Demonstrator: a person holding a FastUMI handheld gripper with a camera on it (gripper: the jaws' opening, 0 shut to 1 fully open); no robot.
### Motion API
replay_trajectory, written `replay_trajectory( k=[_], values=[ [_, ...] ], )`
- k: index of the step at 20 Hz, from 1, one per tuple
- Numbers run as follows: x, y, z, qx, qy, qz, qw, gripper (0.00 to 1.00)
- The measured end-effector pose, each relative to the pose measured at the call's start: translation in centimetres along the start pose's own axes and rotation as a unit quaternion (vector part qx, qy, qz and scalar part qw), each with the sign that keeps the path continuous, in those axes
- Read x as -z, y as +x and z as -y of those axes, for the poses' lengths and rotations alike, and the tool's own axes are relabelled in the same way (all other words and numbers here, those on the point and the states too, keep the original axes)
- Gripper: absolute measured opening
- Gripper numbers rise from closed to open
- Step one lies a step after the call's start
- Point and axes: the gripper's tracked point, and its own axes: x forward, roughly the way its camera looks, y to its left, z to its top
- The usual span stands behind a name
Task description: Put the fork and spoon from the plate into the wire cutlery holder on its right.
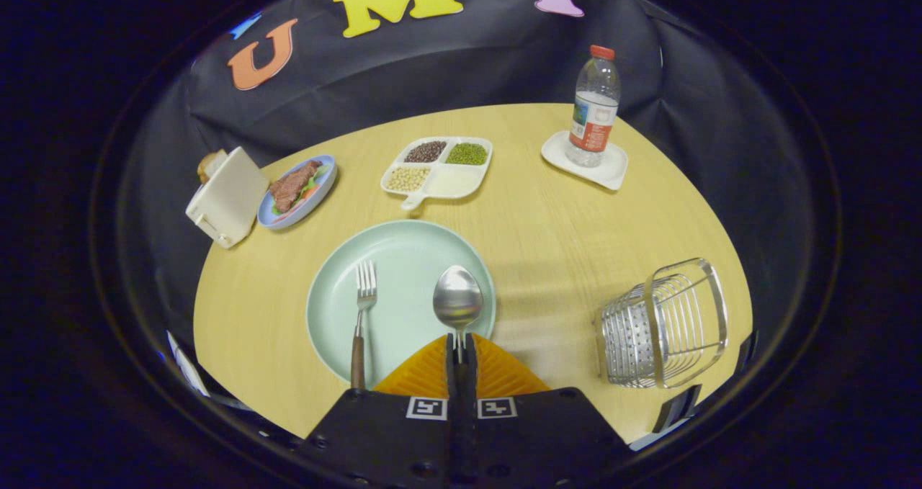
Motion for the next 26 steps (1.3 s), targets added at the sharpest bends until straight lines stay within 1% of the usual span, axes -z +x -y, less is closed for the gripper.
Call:
replay_trajectory(
  k=[6, 11, 14, 17, 21, 26],
  values=[
    [-1.1, -5.2, 3.7, -0.003, 0.008, 0.037, 0.999, 0.01],
    [-1.4, -9.2, 7.8, 0.019, 0.005, 0.075, 0.997, 0.01],
    [-0.9, -10.6, 10.4, 0.033, 0.011, 0.083, 0.996, 0.0],
    [0.0, -11.0, 13.0, 0.051, 0.023, 0.079, 0.995, 0.01],
    [1.0, -10.4, 14.1, 0.051, 0.045, 0.055, 0.996, 0.0],
    [0.6, -9.6, 14.9, 0.061, 0.055, 0.049, 0.995, 0.01]
  ],
)
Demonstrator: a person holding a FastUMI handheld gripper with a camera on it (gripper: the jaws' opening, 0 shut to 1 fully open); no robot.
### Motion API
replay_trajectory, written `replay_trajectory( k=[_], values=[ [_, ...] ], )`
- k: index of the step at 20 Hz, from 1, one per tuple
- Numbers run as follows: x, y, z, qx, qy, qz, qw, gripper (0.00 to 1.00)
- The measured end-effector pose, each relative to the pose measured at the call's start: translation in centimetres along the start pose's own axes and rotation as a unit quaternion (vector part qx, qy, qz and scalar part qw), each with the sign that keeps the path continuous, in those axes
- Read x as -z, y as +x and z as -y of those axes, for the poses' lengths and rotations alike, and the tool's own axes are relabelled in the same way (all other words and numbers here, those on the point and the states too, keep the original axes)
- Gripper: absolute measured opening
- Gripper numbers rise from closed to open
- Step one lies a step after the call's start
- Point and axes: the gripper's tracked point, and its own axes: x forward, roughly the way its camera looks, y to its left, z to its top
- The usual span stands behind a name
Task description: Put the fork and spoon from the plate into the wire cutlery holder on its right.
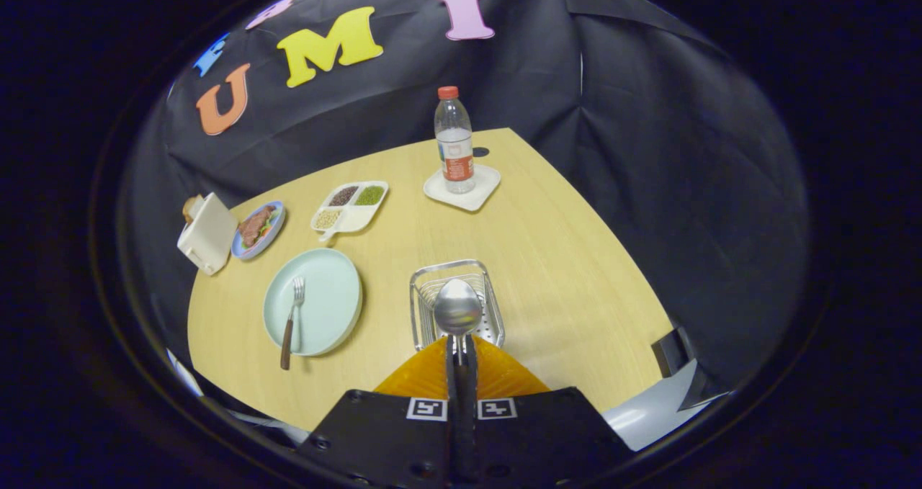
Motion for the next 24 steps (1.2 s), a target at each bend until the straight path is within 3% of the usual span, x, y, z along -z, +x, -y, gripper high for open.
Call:
replay_trajectory(
  k=[3, 7, 11, 12, 18, 22, 24],
  values=[
    [-0.7, 0.2, 0.1, 0.007, 0.009, 0.012, 1.0, 0.04],
    [-1.7, -0.5, -0.5, -0.005, 0.021, 0.035, 0.999, 0.23],
    [-2.4, -1.8, -1.1, 0.003, -0.012, 0.068, 0.998, 0.44],
    [-2.6, -2.2, -1.3, 0.006, -0.024, 0.08, 0.996, 0.53],
    [-3.2, -4.6, -4.4, 0.001, -0.065, 0.126, 0.99, 0.8],
    [-2.8, -4.6, -7.6, -0.007, -0.086, 0.14, 0.986, 0.94],
    [-2.2, -3.9, -9.5, -0.015, -0.089, 0.133, 0.987, 0.95]
  ],
)
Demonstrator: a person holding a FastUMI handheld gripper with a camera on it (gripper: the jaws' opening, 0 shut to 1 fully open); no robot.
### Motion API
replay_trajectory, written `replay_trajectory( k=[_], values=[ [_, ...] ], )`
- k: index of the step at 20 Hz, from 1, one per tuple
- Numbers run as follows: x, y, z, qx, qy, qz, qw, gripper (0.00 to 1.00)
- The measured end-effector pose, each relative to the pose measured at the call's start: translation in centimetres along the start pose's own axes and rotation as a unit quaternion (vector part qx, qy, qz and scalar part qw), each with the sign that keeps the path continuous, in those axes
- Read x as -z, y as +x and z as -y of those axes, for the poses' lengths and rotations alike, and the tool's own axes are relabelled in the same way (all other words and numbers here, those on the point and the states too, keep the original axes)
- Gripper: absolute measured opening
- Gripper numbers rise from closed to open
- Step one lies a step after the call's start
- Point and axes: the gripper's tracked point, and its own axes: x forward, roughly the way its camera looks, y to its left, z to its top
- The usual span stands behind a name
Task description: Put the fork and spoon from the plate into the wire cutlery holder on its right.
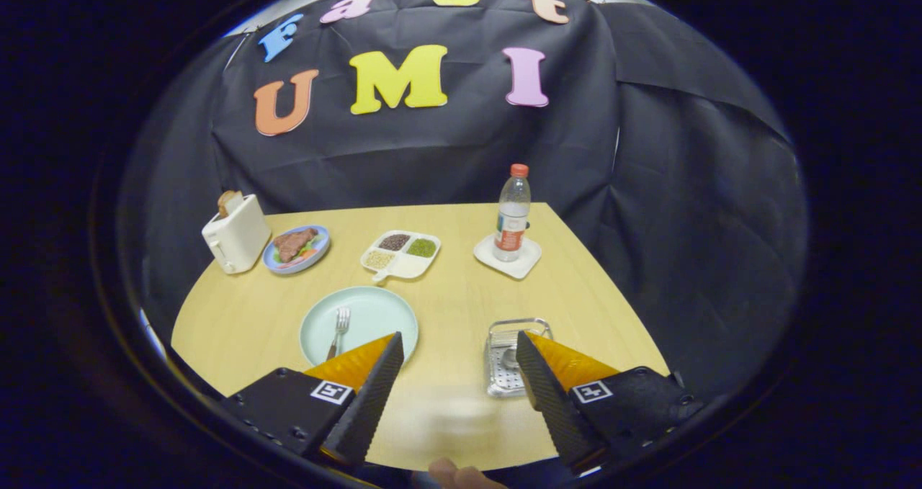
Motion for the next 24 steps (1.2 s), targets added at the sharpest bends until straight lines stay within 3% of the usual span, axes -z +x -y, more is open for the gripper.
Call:
replay_trajectory(
  k=[11, 24],
  values=[
    [3.1, 4.7, -10.3, -0.051, -0.01, -0.051, 0.997, 0.95],
    [6.7, 10.8, -16.6, -0.07, -0.027, -0.11, 0.991, 0.92]
  ],
)
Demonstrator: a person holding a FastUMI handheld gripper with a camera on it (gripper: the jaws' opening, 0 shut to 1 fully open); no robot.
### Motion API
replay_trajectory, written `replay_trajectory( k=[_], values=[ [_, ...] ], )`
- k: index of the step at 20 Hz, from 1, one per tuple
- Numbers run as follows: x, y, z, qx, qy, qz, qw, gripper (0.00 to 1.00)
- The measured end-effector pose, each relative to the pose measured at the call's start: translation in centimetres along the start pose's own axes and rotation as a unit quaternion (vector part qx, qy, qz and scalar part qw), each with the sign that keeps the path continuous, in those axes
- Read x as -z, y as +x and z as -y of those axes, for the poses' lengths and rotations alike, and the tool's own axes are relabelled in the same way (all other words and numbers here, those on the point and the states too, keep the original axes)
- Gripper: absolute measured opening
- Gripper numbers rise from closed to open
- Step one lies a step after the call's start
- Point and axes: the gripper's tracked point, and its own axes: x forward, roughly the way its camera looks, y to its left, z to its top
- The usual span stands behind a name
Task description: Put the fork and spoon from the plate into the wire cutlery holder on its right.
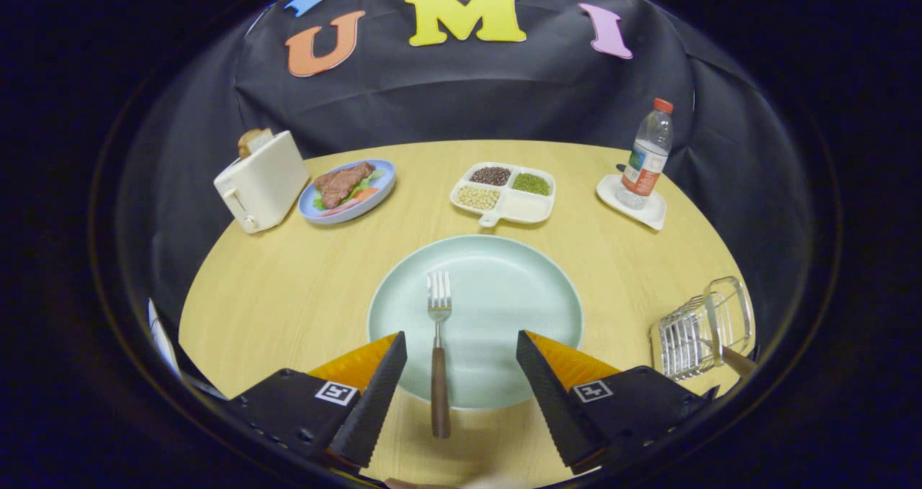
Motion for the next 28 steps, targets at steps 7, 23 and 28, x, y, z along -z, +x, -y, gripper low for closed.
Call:
replay_trajectory(
  k=[7, 23, 28],
  values=[
    [1.2, 2.8, -1.3, 0.006, -0.004, -0.034, 0.999, 0.76],
    [2.7, 3.6, -0.5, -0.006, 0.039, -0.064, 0.997, 0.02],
    [1.7, 0.9, 0.5, -0.009, 0.039, -0.035, 0.999, 0.02]
  ],
)
